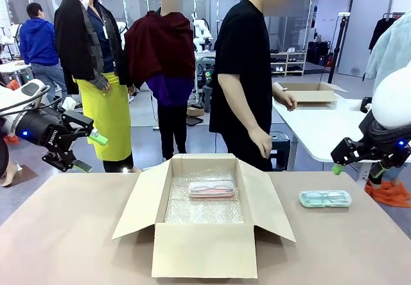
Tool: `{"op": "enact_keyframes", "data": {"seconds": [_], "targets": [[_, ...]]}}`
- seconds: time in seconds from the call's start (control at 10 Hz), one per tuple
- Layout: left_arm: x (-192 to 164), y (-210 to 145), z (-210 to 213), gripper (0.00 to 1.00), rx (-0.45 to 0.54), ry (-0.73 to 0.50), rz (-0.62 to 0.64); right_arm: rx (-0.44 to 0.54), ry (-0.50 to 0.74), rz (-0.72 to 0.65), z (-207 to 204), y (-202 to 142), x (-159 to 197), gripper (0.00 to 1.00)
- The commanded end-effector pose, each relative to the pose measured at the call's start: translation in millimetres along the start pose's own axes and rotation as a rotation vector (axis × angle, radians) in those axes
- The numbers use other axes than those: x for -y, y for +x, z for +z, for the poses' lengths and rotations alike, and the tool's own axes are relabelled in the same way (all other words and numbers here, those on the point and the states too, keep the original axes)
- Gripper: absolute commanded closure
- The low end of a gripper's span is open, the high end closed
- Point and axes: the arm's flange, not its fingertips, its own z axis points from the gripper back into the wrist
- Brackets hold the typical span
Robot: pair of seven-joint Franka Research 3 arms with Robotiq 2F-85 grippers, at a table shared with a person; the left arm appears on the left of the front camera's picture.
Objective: Pack the glasses set securely to prepare it for shipping.
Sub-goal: Put the Glasses case from the right side of the table into the Package Box.
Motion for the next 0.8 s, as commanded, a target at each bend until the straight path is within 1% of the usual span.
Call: {"op": "enact_keyframes", "data": {"seconds": [0.0,0.1,0.2,0.3,0.5,0.6,0.7], "targets": [[2,1,1,0.00,0.015,-0.003,0.008,0.022,0.009,0.256,-8,32,5,0.00],[2,1,1,0.00,0.015,-0.003,0.008,0.020,-0.006,0.460,-8,43,11,0.00],[2,1,1,0.00,0.015,-0.003,0.008,-0.033,0.034,0.674,-7,52,16,0.00],[2,1,1,0.00,0.015,-0.003,0.008,-0.064,0.031,0.766,-6,59,17,0.00],[2,1,1,0.00,0.015,-0.003,0.008,-0.118,-0.057,1.123,0,61,8,0.00],[2,1,1,0.00,0.015,-0.003,0.008,-0.189,-0.012,1.269,7,64,6,0.00],[2,1,1,0.00,0.015,-0.003,0.008,-0.227,-0.005,1.338,10,66,6,0.00]]}}
